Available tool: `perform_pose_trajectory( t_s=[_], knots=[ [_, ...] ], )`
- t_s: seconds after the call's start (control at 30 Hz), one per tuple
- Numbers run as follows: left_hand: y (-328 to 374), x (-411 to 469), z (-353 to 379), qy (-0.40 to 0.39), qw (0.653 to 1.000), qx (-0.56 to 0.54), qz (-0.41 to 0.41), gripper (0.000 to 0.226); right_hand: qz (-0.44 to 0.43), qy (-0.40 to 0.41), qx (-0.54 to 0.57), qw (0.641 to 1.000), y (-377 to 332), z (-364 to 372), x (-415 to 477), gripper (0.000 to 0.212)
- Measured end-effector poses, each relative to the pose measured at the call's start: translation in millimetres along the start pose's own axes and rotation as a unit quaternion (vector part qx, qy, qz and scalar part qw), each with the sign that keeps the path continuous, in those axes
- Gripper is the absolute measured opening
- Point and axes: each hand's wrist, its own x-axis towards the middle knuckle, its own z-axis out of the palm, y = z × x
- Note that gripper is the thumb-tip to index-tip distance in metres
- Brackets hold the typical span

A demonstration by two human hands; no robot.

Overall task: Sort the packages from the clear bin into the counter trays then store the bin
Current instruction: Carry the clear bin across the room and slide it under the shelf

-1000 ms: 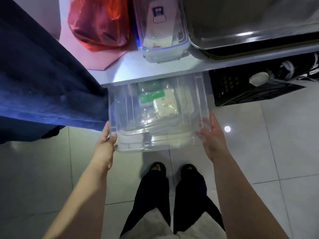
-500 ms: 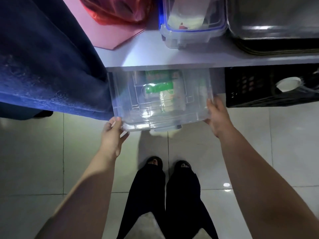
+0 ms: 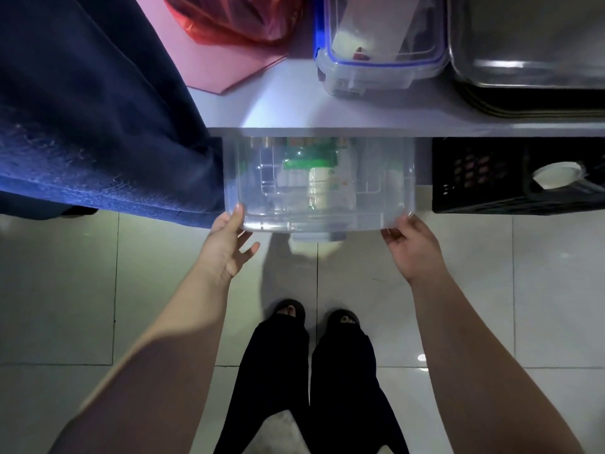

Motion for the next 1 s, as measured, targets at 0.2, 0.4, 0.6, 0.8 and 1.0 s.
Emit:
perform_pose_trajectory(
  t_s=[0.2, 0.4, 0.6, 0.8, 1.0],
  knots=[
    [44, 14, 27, 0.03, 0.998, -0.047, 0.025, 0.049, -0.039, 0.075, -0.091, 0.992, -15, 34, 15, 0.005],
    [-28, -34, 32, 0.18, 0.929, 0.158, 0.283, 0.051, -0.436, 0.112, -0.482, 0.751, 9, 40, -13, 0.05],
    [-42, 8, 62, 0.07, 0.471, 0.681, 0.556, 0.087, -0.485, -0.006, -0.8, 0.354, 58, 61, 22, 0.094],
    [-41, 36, 67, 0.173, 0.331, 0.712, 0.594, 0.061, -0.615, 0.071, -0.705, 0.345, 65, 58, 40, 0.052],
    [-24, 25, 57, 0.065, 0.421, 0.628, 0.651, 0.05, -0.591, -0.058, -0.675, 0.438, 33, 47, 26, 0.05]
  ],
)
